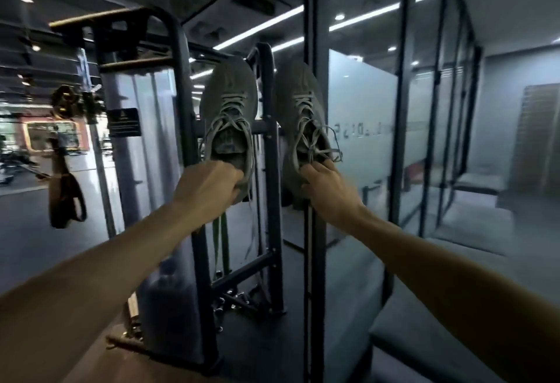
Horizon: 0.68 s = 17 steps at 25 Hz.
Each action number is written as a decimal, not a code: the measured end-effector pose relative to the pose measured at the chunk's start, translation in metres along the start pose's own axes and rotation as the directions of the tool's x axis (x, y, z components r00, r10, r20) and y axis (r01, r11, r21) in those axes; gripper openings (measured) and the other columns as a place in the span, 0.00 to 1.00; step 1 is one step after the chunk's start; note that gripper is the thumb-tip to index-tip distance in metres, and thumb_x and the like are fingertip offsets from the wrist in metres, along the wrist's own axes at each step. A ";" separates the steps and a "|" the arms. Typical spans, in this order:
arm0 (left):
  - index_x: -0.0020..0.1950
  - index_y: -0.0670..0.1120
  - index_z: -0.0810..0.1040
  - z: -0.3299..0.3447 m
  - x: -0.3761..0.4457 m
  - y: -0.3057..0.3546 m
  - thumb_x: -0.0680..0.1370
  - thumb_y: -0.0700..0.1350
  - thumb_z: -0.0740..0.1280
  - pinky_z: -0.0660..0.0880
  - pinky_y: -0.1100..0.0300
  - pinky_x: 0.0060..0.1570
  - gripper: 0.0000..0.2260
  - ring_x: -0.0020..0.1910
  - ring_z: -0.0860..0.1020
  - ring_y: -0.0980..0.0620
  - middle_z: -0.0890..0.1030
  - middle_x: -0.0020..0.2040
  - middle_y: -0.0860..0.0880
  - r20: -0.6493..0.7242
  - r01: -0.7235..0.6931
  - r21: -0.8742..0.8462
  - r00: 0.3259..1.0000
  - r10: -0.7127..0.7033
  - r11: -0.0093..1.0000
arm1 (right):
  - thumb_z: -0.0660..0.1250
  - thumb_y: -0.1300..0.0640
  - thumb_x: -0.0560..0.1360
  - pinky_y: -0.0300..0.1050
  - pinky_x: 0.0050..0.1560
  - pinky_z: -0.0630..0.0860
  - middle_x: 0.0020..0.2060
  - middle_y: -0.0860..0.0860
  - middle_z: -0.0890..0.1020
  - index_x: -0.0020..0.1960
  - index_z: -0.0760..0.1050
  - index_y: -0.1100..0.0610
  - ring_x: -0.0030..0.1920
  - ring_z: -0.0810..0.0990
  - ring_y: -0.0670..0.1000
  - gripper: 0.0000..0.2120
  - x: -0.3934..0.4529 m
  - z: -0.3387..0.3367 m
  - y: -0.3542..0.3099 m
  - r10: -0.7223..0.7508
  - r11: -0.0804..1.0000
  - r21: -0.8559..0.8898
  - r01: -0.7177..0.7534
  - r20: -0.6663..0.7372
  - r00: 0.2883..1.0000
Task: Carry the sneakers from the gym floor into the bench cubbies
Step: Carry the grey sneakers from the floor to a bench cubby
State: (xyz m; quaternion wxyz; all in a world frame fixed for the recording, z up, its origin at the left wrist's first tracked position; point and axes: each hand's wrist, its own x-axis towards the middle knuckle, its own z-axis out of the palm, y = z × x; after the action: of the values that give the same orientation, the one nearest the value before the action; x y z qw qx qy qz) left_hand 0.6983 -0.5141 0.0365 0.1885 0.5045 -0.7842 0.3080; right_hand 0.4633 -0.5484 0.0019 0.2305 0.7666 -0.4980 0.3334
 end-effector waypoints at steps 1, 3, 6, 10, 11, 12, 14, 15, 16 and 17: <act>0.44 0.43 0.78 -0.007 -0.003 0.019 0.78 0.46 0.62 0.71 0.56 0.35 0.08 0.42 0.77 0.46 0.79 0.42 0.47 -0.004 -0.037 -0.041 0.999 0.036 0.998 | 0.60 0.59 0.78 0.48 0.39 0.68 0.53 0.52 0.75 0.56 0.69 0.55 0.57 0.68 0.54 0.07 -0.021 -0.020 0.010 0.028 0.999 -0.038 -0.028 0.008 1.000; 0.44 0.44 0.76 -0.021 -0.003 0.059 0.78 0.47 0.62 0.74 0.54 0.38 0.09 0.44 0.78 0.45 0.79 0.43 0.46 -0.021 -0.107 -0.080 0.994 0.106 0.991 | 0.61 0.58 0.78 0.48 0.39 0.68 0.54 0.50 0.75 0.56 0.69 0.53 0.56 0.68 0.53 0.08 -0.061 -0.060 0.033 0.082 0.991 -0.108 -0.081 0.009 0.997; 0.45 0.45 0.76 -0.041 0.005 0.126 0.79 0.49 0.62 0.72 0.55 0.37 0.08 0.45 0.78 0.44 0.79 0.45 0.47 -0.093 -0.204 -0.138 0.977 0.192 0.969 | 0.62 0.59 0.77 0.48 0.44 0.72 0.55 0.50 0.76 0.59 0.70 0.52 0.55 0.69 0.52 0.11 -0.120 -0.124 0.066 0.164 0.965 -0.205 -0.161 -0.004 0.986; 0.46 0.47 0.76 -0.079 0.019 0.238 0.78 0.49 0.62 0.66 0.57 0.35 0.07 0.45 0.78 0.45 0.80 0.45 0.47 -0.173 -0.332 -0.224 0.939 0.298 0.916 | 0.63 0.60 0.76 0.51 0.42 0.75 0.52 0.52 0.77 0.56 0.71 0.55 0.53 0.71 0.53 0.08 -0.207 -0.222 0.114 0.269 0.907 -0.320 -0.273 -0.058 0.961; 0.46 0.47 0.76 -0.089 0.021 0.267 0.78 0.49 0.63 0.67 0.57 0.35 0.07 0.45 0.78 0.45 0.80 0.45 0.47 -0.186 -0.357 -0.244 0.930 0.318 0.902 | 0.63 0.61 0.76 0.49 0.38 0.73 0.51 0.52 0.77 0.55 0.71 0.55 0.53 0.71 0.53 0.09 -0.227 -0.245 0.124 0.282 0.891 -0.351 -0.289 -0.072 0.957; 0.45 0.47 0.76 -0.097 0.022 0.293 0.78 0.49 0.63 0.68 0.57 0.35 0.07 0.45 0.78 0.45 0.79 0.44 0.48 -0.204 -0.383 -0.260 0.919 0.337 0.887 | 0.64 0.61 0.76 0.47 0.36 0.69 0.51 0.52 0.77 0.55 0.71 0.55 0.52 0.71 0.53 0.09 -0.247 -0.267 0.134 0.299 0.871 -0.382 -0.308 -0.084 0.951; 0.44 0.47 0.75 -0.122 0.020 0.361 0.78 0.49 0.63 0.68 0.57 0.35 0.07 0.44 0.78 0.45 0.79 0.44 0.48 -0.254 -0.449 -0.296 0.888 0.383 0.843 | 0.64 0.61 0.75 0.45 0.35 0.65 0.50 0.52 0.77 0.55 0.71 0.54 0.52 0.72 0.54 0.09 -0.298 -0.319 0.158 0.354 0.816 -0.450 -0.361 -0.104 0.929; 0.43 0.47 0.75 -0.137 0.017 0.397 0.78 0.49 0.63 0.67 0.57 0.35 0.07 0.44 0.78 0.45 0.79 0.44 0.48 -0.275 -0.477 -0.319 0.874 0.402 0.819 | 0.65 0.61 0.75 0.45 0.34 0.65 0.50 0.52 0.77 0.55 0.71 0.54 0.53 0.72 0.54 0.09 -0.326 -0.347 0.170 0.377 0.788 -0.481 -0.385 -0.118 0.919; 0.43 0.47 0.75 -0.152 0.012 0.433 0.78 0.49 0.63 0.67 0.57 0.35 0.07 0.44 0.78 0.45 0.79 0.43 0.48 -0.294 -0.502 -0.345 0.860 0.417 0.793 | 0.65 0.61 0.75 0.45 0.34 0.65 0.50 0.52 0.77 0.55 0.71 0.54 0.53 0.72 0.55 0.09 -0.353 -0.375 0.182 0.394 0.761 -0.508 -0.403 -0.132 0.910; 0.43 0.48 0.76 -0.167 0.007 0.469 0.78 0.48 0.63 0.68 0.57 0.36 0.07 0.44 0.78 0.45 0.79 0.43 0.48 -0.309 -0.522 -0.374 0.849 0.428 0.767 | 0.65 0.62 0.75 0.45 0.34 0.65 0.50 0.52 0.77 0.54 0.71 0.54 0.53 0.72 0.55 0.09 -0.381 -0.404 0.194 0.409 0.739 -0.528 -0.418 -0.141 0.902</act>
State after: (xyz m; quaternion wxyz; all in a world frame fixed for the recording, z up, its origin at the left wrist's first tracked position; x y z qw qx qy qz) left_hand 0.2667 -0.2650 0.0270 0.2941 0.1971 -0.9116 0.2088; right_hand 0.0644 -0.1168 -0.0050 0.3635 0.5363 -0.7274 0.2260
